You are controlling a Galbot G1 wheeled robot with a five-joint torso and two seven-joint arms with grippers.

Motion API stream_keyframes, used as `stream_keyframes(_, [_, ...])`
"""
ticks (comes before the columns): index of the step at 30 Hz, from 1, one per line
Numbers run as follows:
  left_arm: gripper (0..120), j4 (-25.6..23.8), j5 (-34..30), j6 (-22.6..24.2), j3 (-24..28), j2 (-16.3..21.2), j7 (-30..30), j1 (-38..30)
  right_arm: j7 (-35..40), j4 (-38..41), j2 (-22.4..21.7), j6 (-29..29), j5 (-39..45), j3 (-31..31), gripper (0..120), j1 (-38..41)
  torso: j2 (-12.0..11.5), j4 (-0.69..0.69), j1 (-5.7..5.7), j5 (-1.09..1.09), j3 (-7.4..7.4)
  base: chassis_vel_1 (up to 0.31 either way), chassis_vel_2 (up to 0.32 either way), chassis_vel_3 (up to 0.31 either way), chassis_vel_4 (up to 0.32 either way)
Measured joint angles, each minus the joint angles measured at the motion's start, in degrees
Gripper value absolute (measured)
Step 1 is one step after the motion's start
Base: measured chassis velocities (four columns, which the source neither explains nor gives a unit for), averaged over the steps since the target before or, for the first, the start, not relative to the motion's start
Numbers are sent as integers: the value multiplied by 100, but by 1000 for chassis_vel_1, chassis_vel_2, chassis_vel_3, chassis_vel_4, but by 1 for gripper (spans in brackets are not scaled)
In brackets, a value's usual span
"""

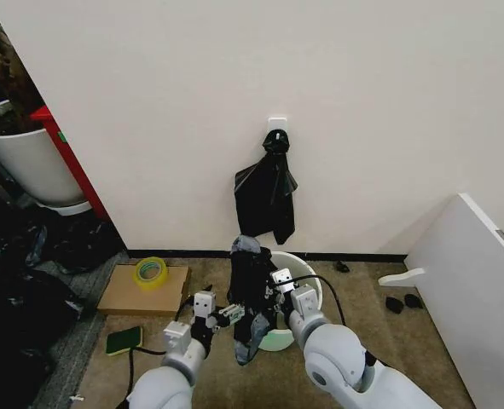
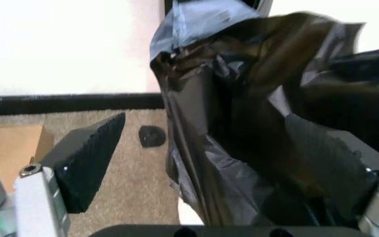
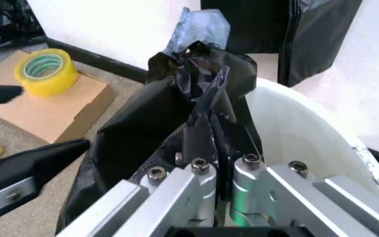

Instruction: Place the garbage bag over the trash bin.

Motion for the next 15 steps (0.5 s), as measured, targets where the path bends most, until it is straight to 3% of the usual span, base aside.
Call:
stream_keyframes(4, [94, 169, -156, 277, 145, -88, -200, -319, 0, 31, -12, -1, 0, 61, 0, -51, 0, 1, 0, 0, 0, 0, 0, 0, 0])
stream_keyframes(11, [94, 664, -1158, 682, 548, -342, -442, -1289, -9, 78, -17, -5, -5, 167, 0, -141, 0, 0, 0, 1, 0, 0, 0, 0, 0])
stream_keyframes(15, [94, 944, -1342, 926, 740, -493, -720, -1761, -19, 86, -19, -6, -15, 168, 0, -159, 0, 0, 0, 1, 0, 0, 0, 0, 0])
